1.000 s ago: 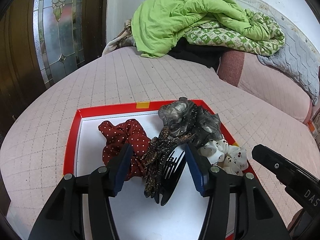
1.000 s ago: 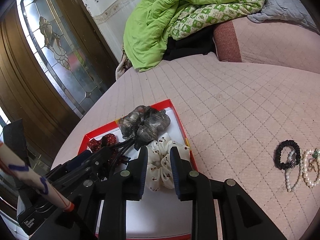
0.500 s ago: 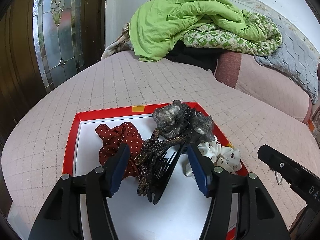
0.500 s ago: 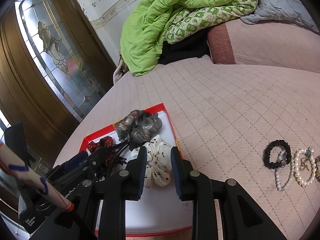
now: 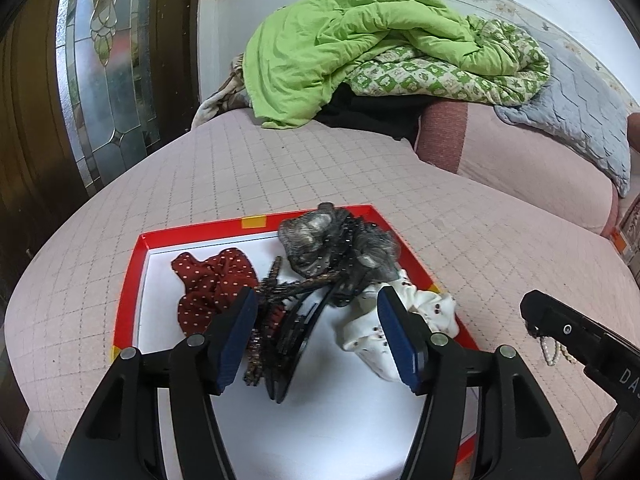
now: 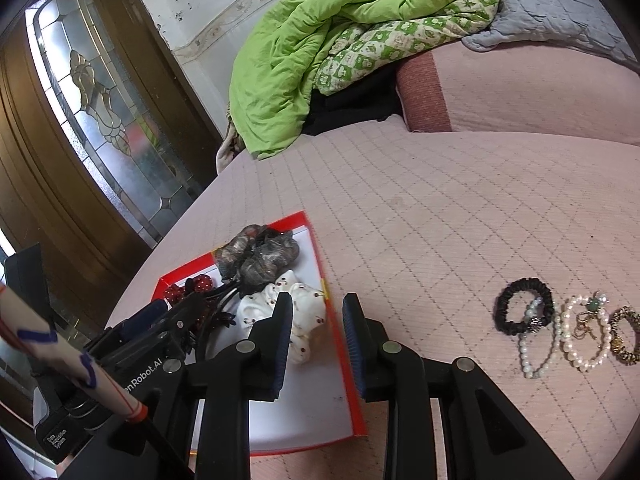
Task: Organize jewelry
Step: 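Lift both open tools away from the tray toward the bracelets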
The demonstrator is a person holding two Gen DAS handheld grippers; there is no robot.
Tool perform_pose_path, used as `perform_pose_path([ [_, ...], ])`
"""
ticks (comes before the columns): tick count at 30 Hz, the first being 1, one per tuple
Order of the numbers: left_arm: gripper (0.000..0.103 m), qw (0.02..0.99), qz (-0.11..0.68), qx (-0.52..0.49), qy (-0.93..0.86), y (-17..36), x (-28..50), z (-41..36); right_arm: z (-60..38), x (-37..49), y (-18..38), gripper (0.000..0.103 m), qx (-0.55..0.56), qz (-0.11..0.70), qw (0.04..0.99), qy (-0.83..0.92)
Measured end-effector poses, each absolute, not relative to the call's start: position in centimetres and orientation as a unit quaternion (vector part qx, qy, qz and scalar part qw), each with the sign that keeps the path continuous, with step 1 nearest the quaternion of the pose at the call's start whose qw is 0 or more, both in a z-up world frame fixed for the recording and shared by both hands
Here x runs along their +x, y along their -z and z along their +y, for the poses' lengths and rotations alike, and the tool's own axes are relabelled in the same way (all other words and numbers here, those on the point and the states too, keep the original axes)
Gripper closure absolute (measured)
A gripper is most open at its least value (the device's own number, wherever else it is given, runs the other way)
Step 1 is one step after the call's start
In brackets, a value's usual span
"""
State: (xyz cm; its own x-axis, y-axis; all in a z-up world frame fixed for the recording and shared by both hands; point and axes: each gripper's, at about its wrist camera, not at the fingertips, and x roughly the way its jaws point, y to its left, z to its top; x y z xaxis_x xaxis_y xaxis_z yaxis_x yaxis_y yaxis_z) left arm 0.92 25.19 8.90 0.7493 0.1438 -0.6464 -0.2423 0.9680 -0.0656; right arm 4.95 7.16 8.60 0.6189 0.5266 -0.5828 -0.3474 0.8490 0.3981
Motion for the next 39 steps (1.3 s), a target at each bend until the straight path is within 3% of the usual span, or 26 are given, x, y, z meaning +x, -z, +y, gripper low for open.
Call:
perform_pose_path([
  [24, 0.040, 0.939, 0.343, -0.027, -0.018, -9.0, 2.1, 15.4, -3.2, 4.3, -8.3, 0.071, 0.152, 0.363, 0.902, -0.178],
  [39, 0.040, 0.910, 0.406, 0.006, 0.085, -5.7, 5.1, 6.5, -16.3, 4.0, -6.5, 0.069, 0.263, 0.376, 0.886, -0.058],
])
